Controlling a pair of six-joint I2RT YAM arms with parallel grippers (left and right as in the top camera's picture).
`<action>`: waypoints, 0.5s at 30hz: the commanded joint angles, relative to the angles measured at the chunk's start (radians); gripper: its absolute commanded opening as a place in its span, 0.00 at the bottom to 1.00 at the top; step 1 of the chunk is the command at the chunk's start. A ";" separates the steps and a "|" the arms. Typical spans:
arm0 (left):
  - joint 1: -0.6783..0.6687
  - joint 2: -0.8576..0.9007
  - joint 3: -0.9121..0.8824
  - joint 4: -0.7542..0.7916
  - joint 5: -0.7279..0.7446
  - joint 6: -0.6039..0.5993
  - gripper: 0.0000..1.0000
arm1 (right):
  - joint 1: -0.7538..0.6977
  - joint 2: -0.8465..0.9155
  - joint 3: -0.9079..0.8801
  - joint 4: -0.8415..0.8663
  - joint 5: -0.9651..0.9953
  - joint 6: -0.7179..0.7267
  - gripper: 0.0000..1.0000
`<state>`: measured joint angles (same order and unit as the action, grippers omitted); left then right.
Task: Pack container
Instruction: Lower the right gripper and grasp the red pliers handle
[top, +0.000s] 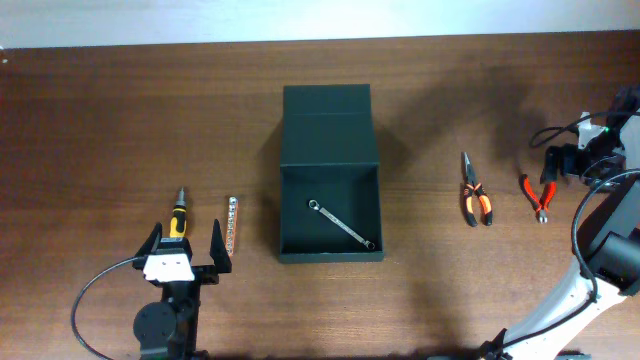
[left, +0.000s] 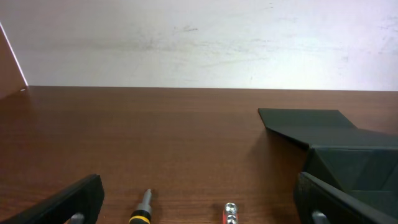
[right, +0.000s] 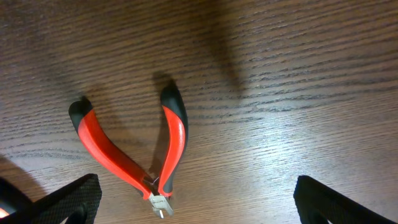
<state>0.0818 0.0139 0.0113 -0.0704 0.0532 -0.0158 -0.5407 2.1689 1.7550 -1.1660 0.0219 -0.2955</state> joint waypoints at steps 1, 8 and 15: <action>0.006 -0.007 -0.002 -0.006 0.011 0.005 0.99 | -0.003 -0.013 -0.031 0.008 0.012 -0.014 0.99; 0.006 -0.007 -0.002 -0.005 0.011 0.005 0.99 | -0.003 -0.013 -0.111 0.055 0.008 0.011 0.99; 0.006 -0.007 -0.002 -0.006 0.011 0.005 0.99 | -0.003 -0.013 -0.127 0.072 0.016 0.055 0.99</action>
<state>0.0818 0.0139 0.0113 -0.0704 0.0532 -0.0154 -0.5407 2.1689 1.6329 -1.0985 0.0223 -0.2779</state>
